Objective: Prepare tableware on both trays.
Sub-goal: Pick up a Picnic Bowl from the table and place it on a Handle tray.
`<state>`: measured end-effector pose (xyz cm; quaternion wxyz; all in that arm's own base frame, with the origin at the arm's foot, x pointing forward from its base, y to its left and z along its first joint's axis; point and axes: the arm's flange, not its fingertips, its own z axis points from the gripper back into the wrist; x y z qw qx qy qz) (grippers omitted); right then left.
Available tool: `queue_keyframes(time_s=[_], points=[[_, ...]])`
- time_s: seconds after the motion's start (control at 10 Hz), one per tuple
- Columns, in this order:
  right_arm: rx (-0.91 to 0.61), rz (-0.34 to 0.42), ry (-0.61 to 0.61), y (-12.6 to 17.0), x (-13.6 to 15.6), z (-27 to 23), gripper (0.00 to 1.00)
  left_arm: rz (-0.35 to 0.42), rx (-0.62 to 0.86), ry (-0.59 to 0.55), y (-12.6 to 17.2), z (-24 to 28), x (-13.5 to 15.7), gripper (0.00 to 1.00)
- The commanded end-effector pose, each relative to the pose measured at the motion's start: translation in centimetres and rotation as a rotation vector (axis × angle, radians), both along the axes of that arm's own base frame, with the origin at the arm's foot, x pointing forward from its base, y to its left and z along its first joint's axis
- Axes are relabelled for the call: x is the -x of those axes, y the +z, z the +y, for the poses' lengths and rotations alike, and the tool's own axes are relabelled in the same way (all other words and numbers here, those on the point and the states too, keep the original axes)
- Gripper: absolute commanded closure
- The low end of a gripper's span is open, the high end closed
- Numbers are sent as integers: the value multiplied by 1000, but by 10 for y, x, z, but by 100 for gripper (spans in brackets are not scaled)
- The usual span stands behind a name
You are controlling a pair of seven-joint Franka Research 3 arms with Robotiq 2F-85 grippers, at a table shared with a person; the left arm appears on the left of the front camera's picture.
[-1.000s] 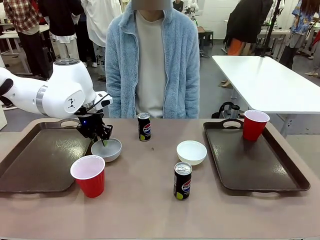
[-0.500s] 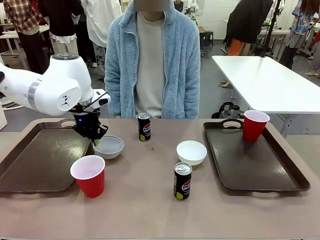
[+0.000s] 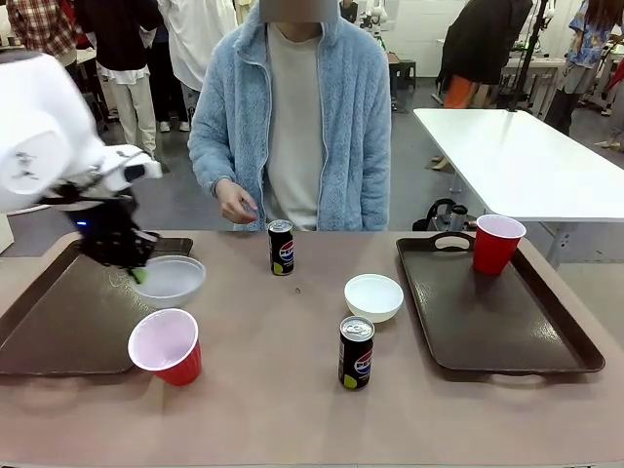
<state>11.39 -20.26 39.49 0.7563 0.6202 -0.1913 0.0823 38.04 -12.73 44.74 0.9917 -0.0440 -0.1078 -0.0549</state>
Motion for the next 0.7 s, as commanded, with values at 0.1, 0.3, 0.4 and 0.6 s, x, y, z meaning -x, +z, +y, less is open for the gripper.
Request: queue_keyframes(time_s=[0.1, 0.3, 0.4, 0.6], points=[[-1, -20, -9, 0, 8, -2, 0, -15, 90, 97, -9, 78, 11, 100], [-1, -20, -9, 0, 8, -2, 0, 5, 108, 190, -24, 118, -1, 100], [-1, -20, -9, 0, 8, -2, 0, 4, 124, 227, -35, 134, -4, 100], [-1, -20, -9, 0, 8, -2, 0, 73, 133, 198, -39, 139, 15, 100]])
